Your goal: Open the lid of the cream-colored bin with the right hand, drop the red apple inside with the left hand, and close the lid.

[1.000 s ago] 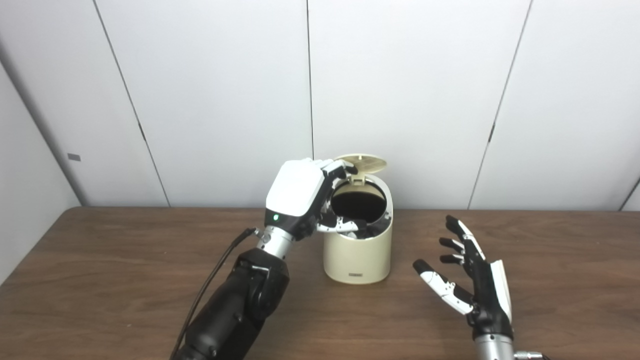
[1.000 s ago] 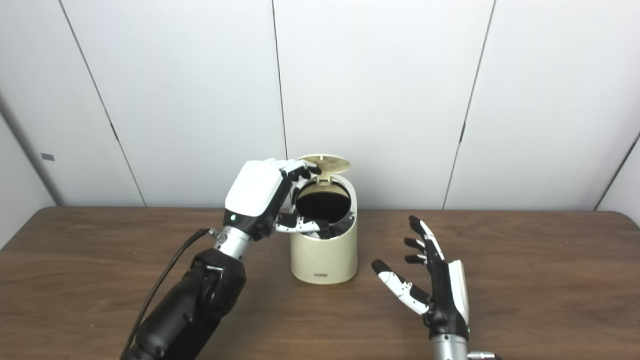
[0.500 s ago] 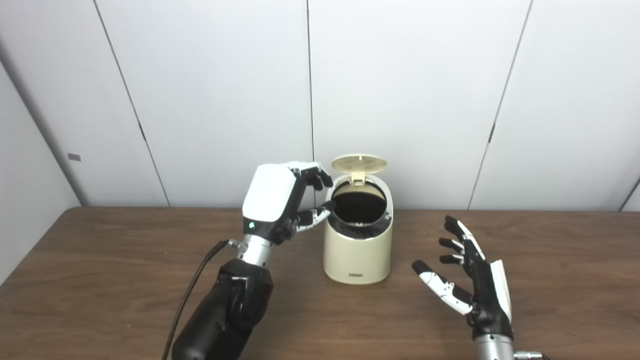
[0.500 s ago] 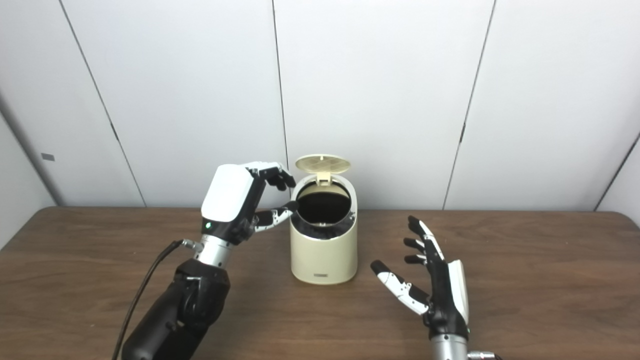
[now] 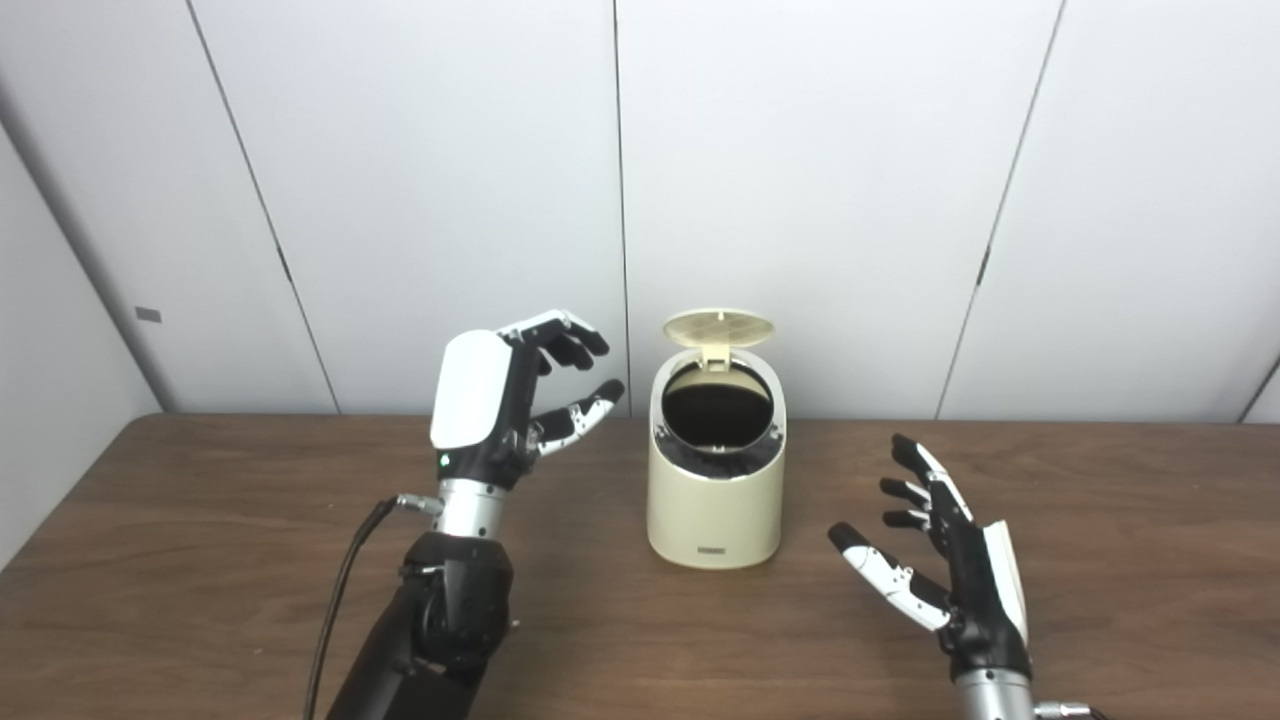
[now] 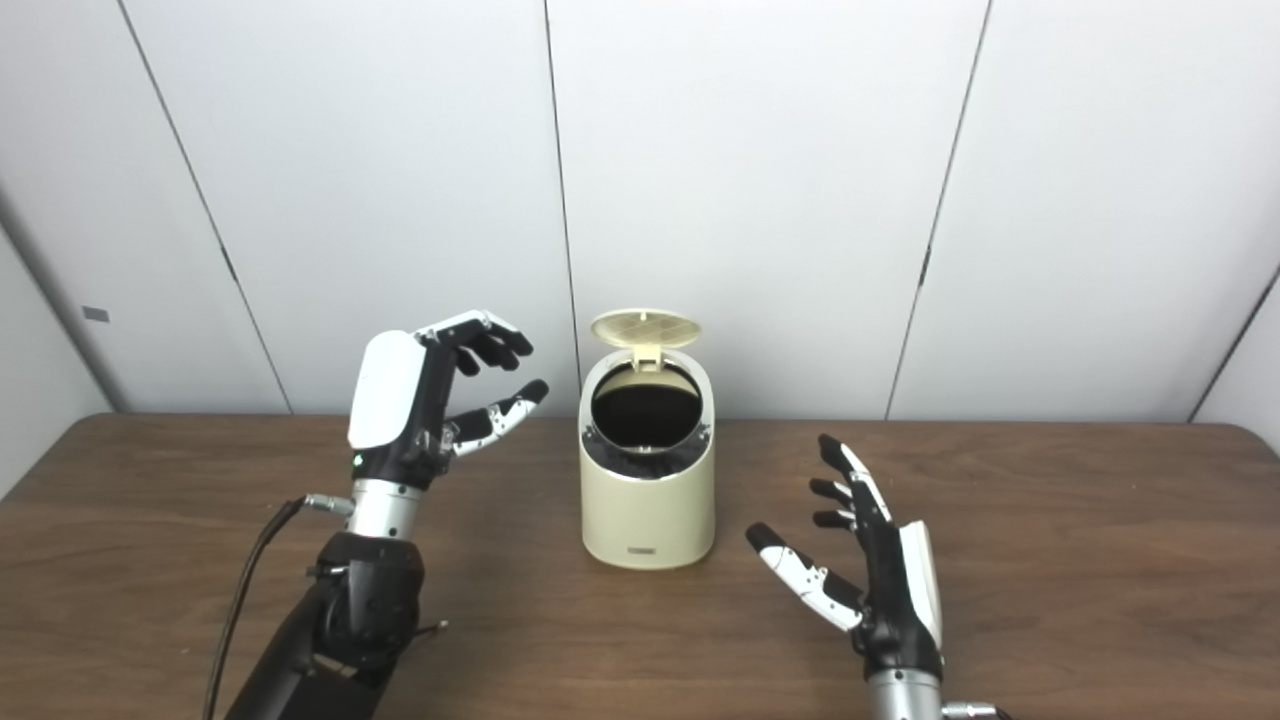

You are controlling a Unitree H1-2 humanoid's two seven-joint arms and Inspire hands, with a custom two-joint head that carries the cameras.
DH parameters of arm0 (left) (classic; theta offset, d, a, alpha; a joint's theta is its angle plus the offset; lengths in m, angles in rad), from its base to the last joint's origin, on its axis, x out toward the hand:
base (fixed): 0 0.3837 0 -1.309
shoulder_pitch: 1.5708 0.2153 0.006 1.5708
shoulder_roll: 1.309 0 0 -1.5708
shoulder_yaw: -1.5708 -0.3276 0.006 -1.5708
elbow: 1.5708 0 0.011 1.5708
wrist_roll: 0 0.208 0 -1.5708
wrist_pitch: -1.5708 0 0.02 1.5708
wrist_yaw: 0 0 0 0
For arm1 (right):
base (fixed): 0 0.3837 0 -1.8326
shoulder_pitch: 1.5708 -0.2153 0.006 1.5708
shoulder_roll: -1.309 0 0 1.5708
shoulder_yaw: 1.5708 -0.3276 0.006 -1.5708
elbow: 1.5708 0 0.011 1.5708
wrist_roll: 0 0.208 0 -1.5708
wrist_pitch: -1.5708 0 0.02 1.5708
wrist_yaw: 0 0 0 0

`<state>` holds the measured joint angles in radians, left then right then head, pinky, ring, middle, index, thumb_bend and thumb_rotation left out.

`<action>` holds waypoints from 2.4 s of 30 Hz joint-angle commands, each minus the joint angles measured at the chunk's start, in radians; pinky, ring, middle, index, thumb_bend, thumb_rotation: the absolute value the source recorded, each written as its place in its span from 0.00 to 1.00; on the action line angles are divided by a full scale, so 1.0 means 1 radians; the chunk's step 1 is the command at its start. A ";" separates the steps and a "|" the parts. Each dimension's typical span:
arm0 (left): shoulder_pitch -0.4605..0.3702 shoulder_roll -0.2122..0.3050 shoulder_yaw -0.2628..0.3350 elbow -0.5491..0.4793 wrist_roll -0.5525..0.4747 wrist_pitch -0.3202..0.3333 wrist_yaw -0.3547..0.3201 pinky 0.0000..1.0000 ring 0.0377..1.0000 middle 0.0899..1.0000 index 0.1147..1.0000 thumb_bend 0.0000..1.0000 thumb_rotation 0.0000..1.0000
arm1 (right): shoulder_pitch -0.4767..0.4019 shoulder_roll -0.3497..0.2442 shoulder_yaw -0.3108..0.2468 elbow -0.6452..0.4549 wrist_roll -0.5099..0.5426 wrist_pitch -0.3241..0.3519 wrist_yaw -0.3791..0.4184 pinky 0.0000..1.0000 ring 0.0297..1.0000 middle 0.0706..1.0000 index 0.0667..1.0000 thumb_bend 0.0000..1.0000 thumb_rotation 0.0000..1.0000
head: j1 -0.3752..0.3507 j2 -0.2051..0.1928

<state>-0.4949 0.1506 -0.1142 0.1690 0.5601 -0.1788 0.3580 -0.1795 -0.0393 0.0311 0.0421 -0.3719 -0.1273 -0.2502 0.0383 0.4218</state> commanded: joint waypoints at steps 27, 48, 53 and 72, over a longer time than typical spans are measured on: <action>0.219 -0.026 0.109 -0.081 -0.425 -0.039 -0.285 0.64 0.70 0.72 0.75 0.76 0.10 | -0.398 -0.187 0.076 -0.108 -0.089 0.115 0.251 0.66 0.81 0.85 0.82 0.62 0.54 | -0.009 -0.021; 0.219 -0.058 0.110 -0.044 -0.406 -0.048 -0.276 0.60 0.68 0.71 0.74 0.76 0.09 | -0.644 -0.287 0.234 -0.030 -0.279 0.172 0.466 0.76 0.89 0.84 0.80 0.67 0.78 | -0.003 -0.014; 0.218 -0.062 0.113 -0.053 -0.399 -0.033 -0.272 0.62 0.68 0.70 0.73 0.77 0.10 | -0.653 -0.299 0.261 -0.009 -0.299 0.152 0.479 0.76 0.89 0.82 0.79 0.70 0.75 | 0.001 -0.011; 0.215 -0.071 0.117 -0.057 -0.399 -0.022 -0.276 0.60 0.68 0.71 0.73 0.76 0.08 | -0.610 -0.315 0.283 -0.057 -0.360 0.082 0.481 0.94 0.87 0.69 0.68 0.66 0.68 | 0.010 0.004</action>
<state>-0.2448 0.0779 -0.0006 0.1441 0.1578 -0.1794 0.0732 -0.7573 -0.3367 0.3249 0.0237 -0.7283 -0.0167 0.2435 0.0476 0.4249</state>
